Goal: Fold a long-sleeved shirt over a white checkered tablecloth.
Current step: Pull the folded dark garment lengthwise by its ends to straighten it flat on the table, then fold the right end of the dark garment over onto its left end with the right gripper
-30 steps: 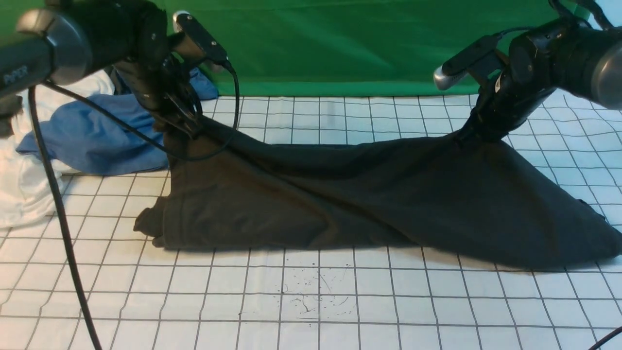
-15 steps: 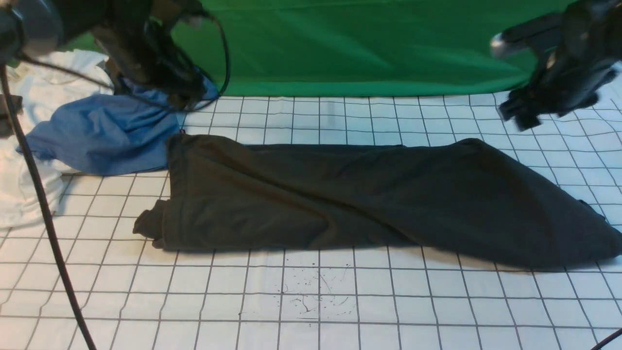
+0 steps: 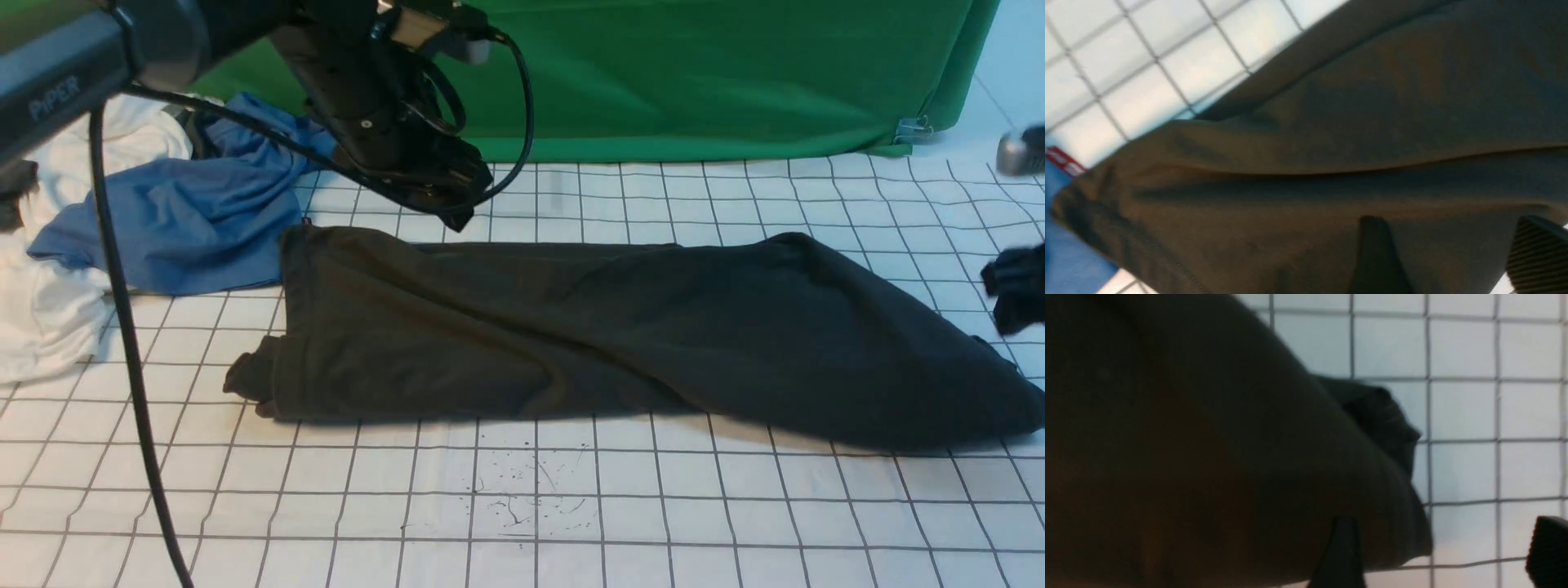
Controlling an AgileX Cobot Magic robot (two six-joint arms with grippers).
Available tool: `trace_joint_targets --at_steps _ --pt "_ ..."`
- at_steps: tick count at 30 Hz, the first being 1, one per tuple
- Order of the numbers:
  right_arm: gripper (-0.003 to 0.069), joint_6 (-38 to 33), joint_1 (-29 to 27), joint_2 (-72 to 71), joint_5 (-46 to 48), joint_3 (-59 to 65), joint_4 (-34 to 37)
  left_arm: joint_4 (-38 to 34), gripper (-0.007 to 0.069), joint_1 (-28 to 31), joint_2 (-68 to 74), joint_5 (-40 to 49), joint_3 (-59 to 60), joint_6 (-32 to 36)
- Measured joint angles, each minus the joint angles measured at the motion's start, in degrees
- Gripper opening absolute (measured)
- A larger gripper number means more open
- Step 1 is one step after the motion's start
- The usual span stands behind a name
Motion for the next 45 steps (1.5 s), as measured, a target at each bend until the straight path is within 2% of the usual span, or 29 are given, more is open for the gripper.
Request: trace_joint_targets --at_steps 5,8,19,23,26,27,29,32,36,42,45 --pt "0.0621 1.49 -1.38 6.00 -2.45 1.10 0.11 -0.79 0.0276 0.00 0.82 0.64 0.00 1.20" --pt "0.0619 1.98 -1.82 9.20 -4.12 0.90 0.17 -0.99 0.0248 0.00 0.82 0.66 0.00 2.20" --pt "0.0582 2.76 -2.92 15.52 -3.93 -4.52 1.69 -0.98 0.0242 0.00 0.82 0.71 0.00 3.06" --pt "0.0509 1.69 -3.03 15.81 -3.79 -4.76 3.43 -0.98 0.0242 0.00 0.82 0.78 0.00 3.52" --pt "0.0382 1.07 -3.03 15.91 -3.84 -4.77 5.11 -0.98 0.0242 0.00 0.82 0.78 0.00 3.52" --pt "0.0360 1.07 -3.03 15.91 -3.84 -4.77 5.30 -0.98 0.0242 0.00 0.82 0.78 0.00 3.52" --pt "0.0221 0.26 -2.98 16.04 -4.03 -4.97 5.92 -0.89 0.0242 0.00 0.82 0.89 0.00 3.86" --pt "0.0076 -2.32 -2.98 16.19 -3.44 -5.76 5.90 0.55 0.0242 0.00 0.67 1.05 0.00 4.38" --pt "0.0062 -6.35 -2.98 15.54 -0.63 -8.53 4.46 2.27 0.0242 0.41 -1.08 1.67 0.00 4.85" --pt "0.0062 -8.33 -2.25 7.04 4.20 -16.83 1.94 2.77 0.0242 3.66 -6.42 2.39 0.00 4.87" --pt "0.0062 -10.41 1.29 3.31 9.13 -24.05 0.74 2.98 0.0242 6.07 -9.31 2.46 0.00 4.87"
